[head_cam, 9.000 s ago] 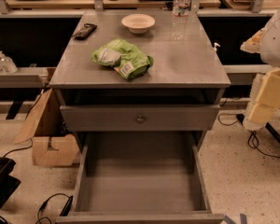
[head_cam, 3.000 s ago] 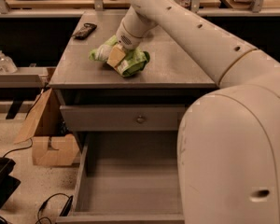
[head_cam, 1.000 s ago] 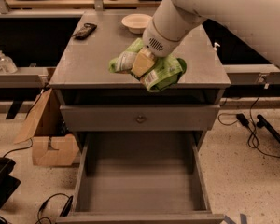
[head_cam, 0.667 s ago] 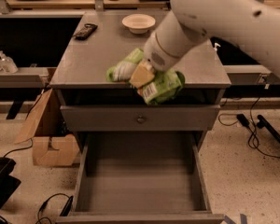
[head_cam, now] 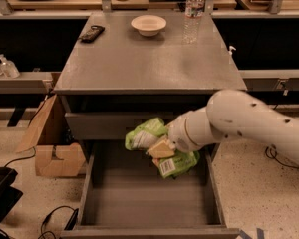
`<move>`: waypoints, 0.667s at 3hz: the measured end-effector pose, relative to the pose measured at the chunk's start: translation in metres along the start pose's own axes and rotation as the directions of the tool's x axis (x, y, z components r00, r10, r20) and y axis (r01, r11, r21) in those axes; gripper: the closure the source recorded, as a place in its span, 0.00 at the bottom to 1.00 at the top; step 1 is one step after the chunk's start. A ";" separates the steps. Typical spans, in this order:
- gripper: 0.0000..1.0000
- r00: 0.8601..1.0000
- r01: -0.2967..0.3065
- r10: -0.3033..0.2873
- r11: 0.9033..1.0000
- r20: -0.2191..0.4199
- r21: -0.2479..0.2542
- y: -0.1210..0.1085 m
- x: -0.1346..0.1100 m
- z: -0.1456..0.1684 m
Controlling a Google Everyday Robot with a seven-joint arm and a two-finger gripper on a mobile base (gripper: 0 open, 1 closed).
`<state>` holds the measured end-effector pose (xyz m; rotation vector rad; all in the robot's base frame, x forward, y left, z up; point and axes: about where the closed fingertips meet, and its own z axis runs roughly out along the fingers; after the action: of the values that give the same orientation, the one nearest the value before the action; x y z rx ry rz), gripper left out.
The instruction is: Place green rice chip bag into middle drawer
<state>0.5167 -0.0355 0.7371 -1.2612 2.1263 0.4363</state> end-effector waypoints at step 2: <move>1.00 0.997 -0.078 0.077 0.994 -0.025 -0.075 0.009 0.088 0.082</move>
Offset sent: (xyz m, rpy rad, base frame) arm -0.0009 -0.0015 -0.1943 0.0334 0.1911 -0.0049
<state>0.5056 -0.0437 0.6167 -1.2336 2.2019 0.5432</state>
